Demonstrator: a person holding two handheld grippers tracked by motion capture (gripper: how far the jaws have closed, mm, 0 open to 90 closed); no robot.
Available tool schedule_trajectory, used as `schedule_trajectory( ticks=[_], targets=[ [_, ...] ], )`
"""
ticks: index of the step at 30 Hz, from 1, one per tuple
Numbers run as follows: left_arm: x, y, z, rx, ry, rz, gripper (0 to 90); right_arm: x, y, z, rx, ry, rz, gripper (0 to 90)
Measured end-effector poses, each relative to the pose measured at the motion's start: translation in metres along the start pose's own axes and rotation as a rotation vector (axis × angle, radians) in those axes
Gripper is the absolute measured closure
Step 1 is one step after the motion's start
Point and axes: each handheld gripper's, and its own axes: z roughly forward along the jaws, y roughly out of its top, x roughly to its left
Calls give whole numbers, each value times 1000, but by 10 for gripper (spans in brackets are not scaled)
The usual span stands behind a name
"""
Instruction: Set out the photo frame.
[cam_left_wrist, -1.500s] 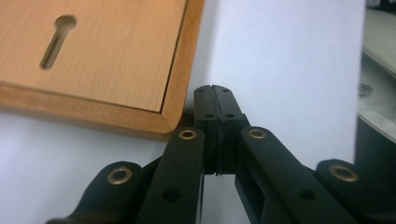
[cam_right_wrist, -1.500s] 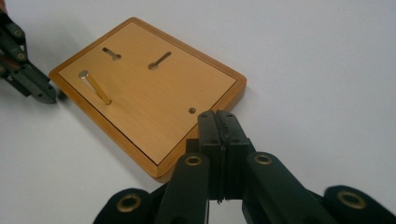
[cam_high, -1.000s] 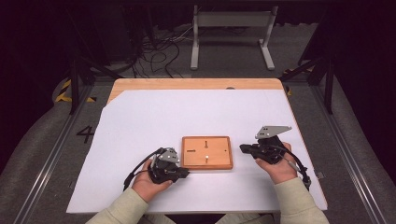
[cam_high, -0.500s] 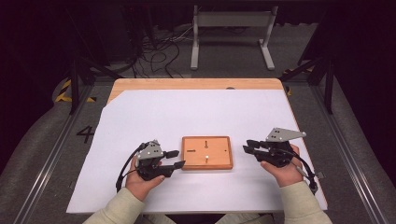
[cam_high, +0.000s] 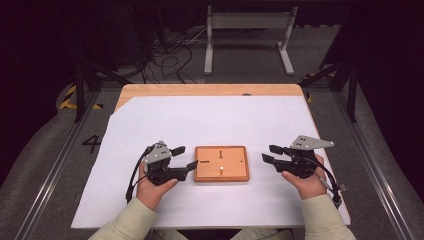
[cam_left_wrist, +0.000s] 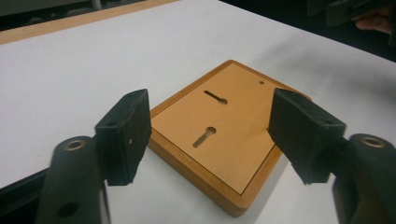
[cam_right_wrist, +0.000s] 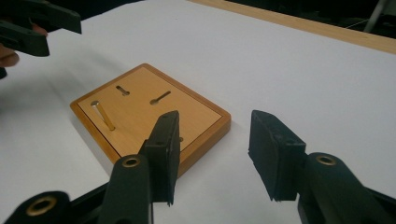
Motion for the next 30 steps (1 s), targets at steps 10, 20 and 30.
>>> schedule_trajectory(
  ticks=[10, 20, 30],
  targets=[
    [-15, 14, 26, 35, -75, 19, 327, -7, -5, -1, 18, -13, 23, 565],
    [-29, 17, 54, 127, -111, 48, 320, -13, -11, -6, 14, -24, 37, 549],
    [-34, 14, 66, 137, -210, 87, 405, -15, -17, -11, 10, -16, 71, 545]
  ],
)
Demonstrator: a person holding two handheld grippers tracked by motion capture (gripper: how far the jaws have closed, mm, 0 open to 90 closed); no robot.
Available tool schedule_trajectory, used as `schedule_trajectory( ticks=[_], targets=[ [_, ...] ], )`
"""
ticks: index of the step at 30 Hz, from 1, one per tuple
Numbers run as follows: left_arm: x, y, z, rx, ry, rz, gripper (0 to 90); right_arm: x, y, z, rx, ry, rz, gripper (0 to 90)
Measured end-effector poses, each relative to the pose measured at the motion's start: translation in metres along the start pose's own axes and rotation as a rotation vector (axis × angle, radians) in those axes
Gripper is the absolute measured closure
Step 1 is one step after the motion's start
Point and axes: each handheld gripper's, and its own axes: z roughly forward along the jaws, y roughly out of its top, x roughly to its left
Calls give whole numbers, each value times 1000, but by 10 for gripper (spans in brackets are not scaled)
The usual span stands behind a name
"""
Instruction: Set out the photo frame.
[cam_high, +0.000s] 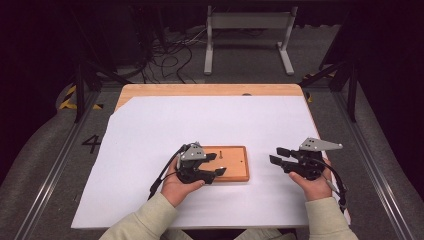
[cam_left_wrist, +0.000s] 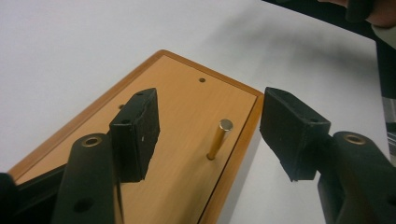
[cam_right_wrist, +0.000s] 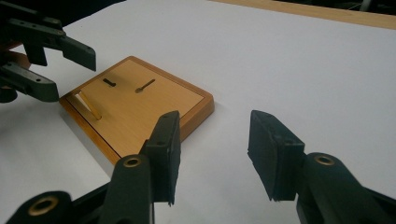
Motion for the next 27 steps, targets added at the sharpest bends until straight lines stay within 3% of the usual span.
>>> schedule_trajectory(
  ticks=[1, 3, 6, 9, 13, 18, 27],
  targets=[
    [0, -1, 2, 6, -12, 9, 405, 0, 0, 0, -3, 0, 1, 545],
    [0, -2, 5, 19, -9, 16, 497, 0, -1, -1, -1, -1, 1, 545],
    [1, -3, 10, 34, -45, 32, 563, 0, -2, -2, 2, 1, 3, 546],
    [1, -7, 17, 23, -79, 78, 608, 1, -3, -2, 6, 0, 4, 546],
    [2, -9, 21, 50, -87, 102, 719, 2, -4, -3, 9, -1, 3, 546],
    [4, -10, 20, 49, -61, 126, 824, 2, -5, -5, 12, -5, 5, 546],
    [3, -11, 20, 39, -49, 154, 834, 2, -6, -5, 14, -3, 4, 547]
  ],
)
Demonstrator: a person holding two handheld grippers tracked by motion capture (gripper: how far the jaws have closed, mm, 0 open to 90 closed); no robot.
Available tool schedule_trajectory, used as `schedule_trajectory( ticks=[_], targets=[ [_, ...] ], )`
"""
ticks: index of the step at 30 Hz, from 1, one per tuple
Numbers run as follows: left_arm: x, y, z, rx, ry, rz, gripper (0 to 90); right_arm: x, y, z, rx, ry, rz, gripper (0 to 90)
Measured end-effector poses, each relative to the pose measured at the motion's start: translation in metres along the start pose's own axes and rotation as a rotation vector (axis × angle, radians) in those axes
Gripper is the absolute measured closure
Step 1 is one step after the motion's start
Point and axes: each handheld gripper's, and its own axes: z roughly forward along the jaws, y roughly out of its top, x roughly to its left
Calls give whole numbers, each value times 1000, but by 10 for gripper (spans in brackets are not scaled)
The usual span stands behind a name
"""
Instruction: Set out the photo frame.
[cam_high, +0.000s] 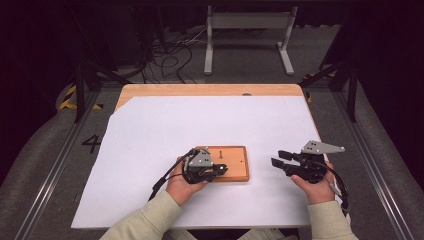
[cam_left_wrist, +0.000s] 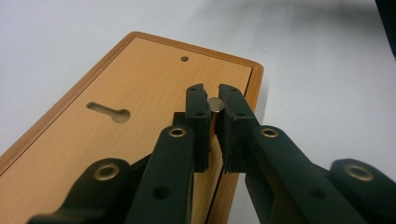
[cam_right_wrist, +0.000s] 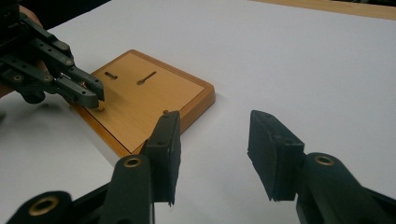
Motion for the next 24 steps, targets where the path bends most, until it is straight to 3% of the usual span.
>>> schedule_trajectory(
  ticks=[4, 13, 21, 24],
  targets=[
    [1, -2, 0, -9, -1, -18, 834, 1, 0, 1, 3, 4, -2, 547],
    [-2, -1, 0, -2, 19, -3, 835, 2, 1, 1, 4, 3, -2, 547],
    [2, -3, -1, -10, -14, -1, 835, 2, 1, 1, 6, 2, -2, 547],
    [3, -6, 0, -37, -15, 6, 836, 2, 1, 1, 6, 2, -5, 547]
  ],
)
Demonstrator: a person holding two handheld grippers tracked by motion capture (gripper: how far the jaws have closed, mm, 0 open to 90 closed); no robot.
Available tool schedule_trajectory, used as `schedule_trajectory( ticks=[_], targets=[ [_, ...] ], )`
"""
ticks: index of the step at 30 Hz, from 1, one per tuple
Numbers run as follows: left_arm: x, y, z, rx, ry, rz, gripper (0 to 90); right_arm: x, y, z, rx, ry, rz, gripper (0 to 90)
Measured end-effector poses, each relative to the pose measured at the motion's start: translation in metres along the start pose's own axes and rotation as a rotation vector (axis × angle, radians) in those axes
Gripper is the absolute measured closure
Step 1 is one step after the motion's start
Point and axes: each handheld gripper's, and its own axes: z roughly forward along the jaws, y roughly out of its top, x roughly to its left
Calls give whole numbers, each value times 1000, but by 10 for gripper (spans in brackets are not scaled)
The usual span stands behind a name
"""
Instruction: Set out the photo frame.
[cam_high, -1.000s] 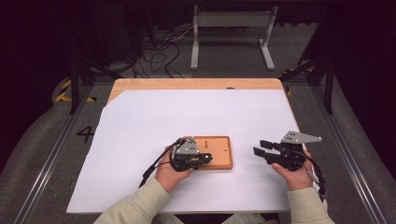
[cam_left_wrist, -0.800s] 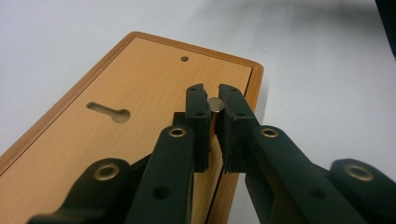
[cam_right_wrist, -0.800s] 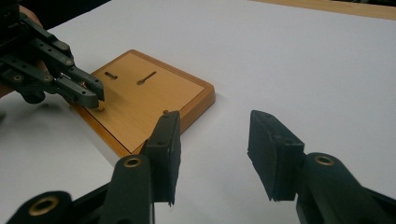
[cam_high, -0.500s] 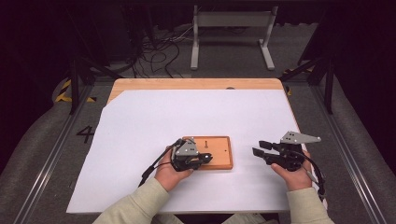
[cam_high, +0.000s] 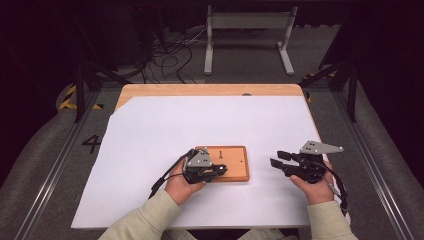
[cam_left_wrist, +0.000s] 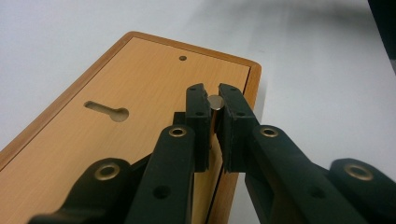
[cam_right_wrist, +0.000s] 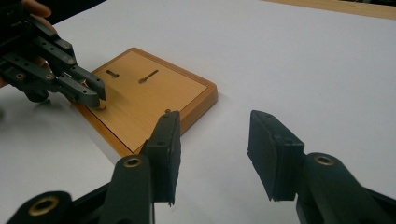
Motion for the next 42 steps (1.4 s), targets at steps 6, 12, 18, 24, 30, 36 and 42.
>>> schedule_trajectory(
  ticks=[6, 12, 18, 24, 30, 36, 42],
  targets=[
    [-2, -1, 0, -1, 9, 43, 837, 1, 0, 0, 1, 1, -5, 546],
    [-7, -1, -1, 12, 47, 128, 837, 0, 0, 0, 2, 1, -6, 545],
    [-11, -3, -1, -4, 67, 173, 837, 0, 0, 1, 5, 3, -2, 544],
    [-19, -4, -2, 3, 94, 282, 838, 1, 2, 3, 6, 8, -10, 539],
    [-25, -5, -4, 9, 107, 359, 838, 3, 4, 4, 6, 10, -17, 534],
    [-32, -6, -6, 24, 129, 440, 838, 5, 6, 6, 7, 15, -21, 532],
    [-36, -7, -6, 23, 140, 478, 837, 6, 8, 7, 7, 19, -30, 530]
  ],
)
